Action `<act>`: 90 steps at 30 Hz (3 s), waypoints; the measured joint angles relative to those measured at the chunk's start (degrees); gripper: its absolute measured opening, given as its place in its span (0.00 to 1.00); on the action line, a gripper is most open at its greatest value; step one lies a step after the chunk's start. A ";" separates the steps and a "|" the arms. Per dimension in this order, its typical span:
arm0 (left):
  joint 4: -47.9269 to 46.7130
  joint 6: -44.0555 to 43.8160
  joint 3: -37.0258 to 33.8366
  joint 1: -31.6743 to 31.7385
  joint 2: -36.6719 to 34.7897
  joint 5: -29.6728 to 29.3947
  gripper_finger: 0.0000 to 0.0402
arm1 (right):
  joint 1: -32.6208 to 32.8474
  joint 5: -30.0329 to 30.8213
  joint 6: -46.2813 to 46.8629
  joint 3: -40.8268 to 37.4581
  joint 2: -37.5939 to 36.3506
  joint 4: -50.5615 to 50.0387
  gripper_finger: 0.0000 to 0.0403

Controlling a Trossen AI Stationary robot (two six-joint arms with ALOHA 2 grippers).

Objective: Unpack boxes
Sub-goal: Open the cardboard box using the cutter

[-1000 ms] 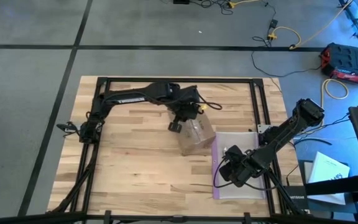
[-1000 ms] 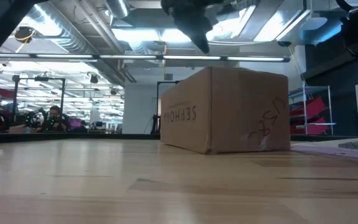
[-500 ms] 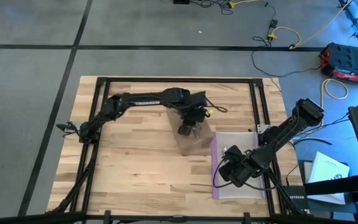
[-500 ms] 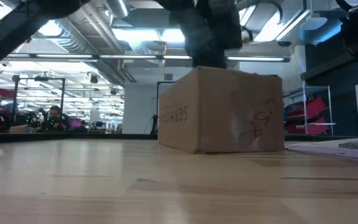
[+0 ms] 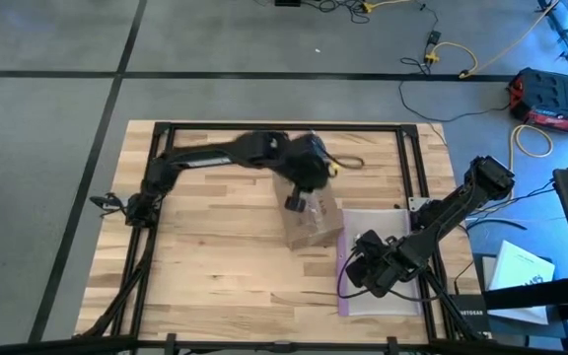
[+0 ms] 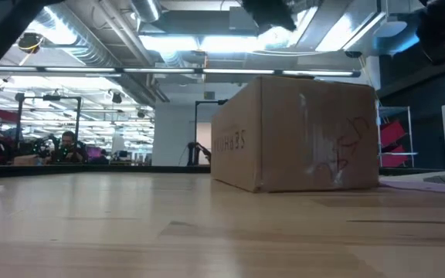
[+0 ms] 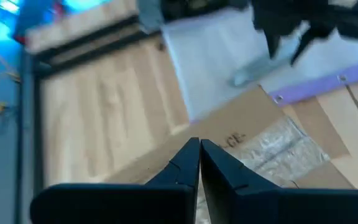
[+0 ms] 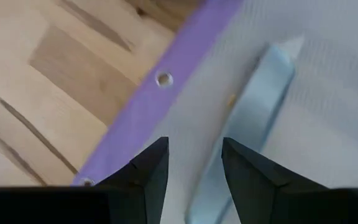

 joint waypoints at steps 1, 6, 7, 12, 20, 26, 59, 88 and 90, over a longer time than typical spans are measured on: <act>-0.07 -0.33 0.00 0.24 -0.92 -0.60 0.00 | 0.00 1.21 -0.78 0.58 -0.10 -0.33 0.34; -6.50 -2.80 -0.04 2.57 -3.43 -1.52 0.00 | 2.07 10.98 -1.63 7.25 -0.58 -10.86 0.34; -8.86 -2.52 -0.04 3.13 -3.62 -0.04 0.00 | 2.81 14.67 -1.26 9.20 -0.58 -13.49 0.34; -13.84 -2.80 -3.37 4.74 -4.61 3.14 0.00 | 4.93 32.49 0.90 16.66 -0.80 -24.48 0.34; 10.53 -9.42 -32.16 7.05 -18.67 8.03 0.00 | 4.83 49.22 2.51 19.54 -5.06 -27.98 0.34; 34.24 -19.34 -56.64 8.16 -30.61 8.03 0.00 | 4.82 53.12 -1.26 18.93 -12.08 -24.88 0.33; 70.87 -23.73 -84.10 15.87 -44.44 24.03 0.00 | -44.35 -7.39 -92.25 6.93 -15.46 22.62 0.01; 73.27 -52.41 -91.89 -3.12 -37.77 -17.47 0.00 | -73.35 -40.11 -108.04 -4.70 -18.53 13.21 0.00; 74.98 -51.78 -94.84 -4.06 -37.67 -17.06 0.00 | -73.81 -42.77 -108.01 -7.33 -18.76 17.28 0.00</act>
